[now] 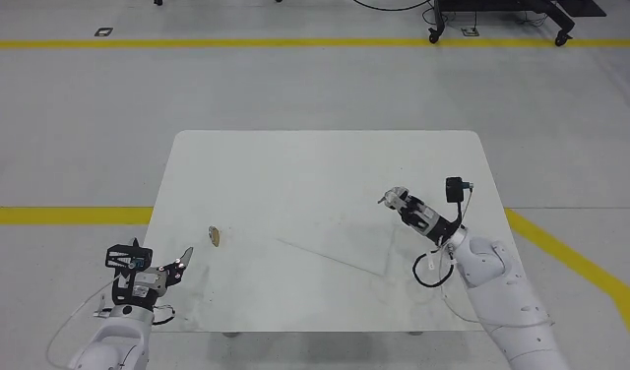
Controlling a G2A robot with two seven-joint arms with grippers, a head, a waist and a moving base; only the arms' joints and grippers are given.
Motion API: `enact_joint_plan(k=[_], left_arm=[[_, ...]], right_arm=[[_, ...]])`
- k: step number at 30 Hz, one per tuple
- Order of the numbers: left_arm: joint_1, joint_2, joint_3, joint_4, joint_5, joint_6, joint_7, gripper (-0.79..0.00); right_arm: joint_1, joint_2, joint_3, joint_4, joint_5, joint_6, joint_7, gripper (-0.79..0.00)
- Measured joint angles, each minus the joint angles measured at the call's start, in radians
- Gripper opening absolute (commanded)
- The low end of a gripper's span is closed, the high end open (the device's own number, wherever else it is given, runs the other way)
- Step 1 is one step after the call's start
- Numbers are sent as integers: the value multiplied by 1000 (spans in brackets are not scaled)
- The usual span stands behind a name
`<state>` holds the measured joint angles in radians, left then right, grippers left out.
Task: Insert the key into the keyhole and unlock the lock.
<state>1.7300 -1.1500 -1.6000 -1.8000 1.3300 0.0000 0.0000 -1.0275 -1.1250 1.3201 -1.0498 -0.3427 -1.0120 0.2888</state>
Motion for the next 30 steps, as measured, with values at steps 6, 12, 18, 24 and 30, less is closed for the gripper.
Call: enact_joint_plan(k=[6, 12, 18, 24, 30], left_arm=[[0, 0, 0, 0, 0, 0, 0, 0], [0, 0, 0, -1, 0, -1, 0, 0], [-9, 5, -19, -34, -240, -256, -3, 0], [-142, 27, 23, 27, -619, -704, -336, 0], [-151, 27, 28, 28, -677, -713, -370, 0]], right_arm=[[-4, 6, 7, -8, 15, 0, 41, -785], [-4, 6, 7, -8, 16, 0, 41, -785], [-10, 5, 1, -19, 19, 6, 40, -785], [-24, 2, -28, -52, 135, 6, 66, -785], [-24, 2, -30, -52, 141, 3, 69, -785]])
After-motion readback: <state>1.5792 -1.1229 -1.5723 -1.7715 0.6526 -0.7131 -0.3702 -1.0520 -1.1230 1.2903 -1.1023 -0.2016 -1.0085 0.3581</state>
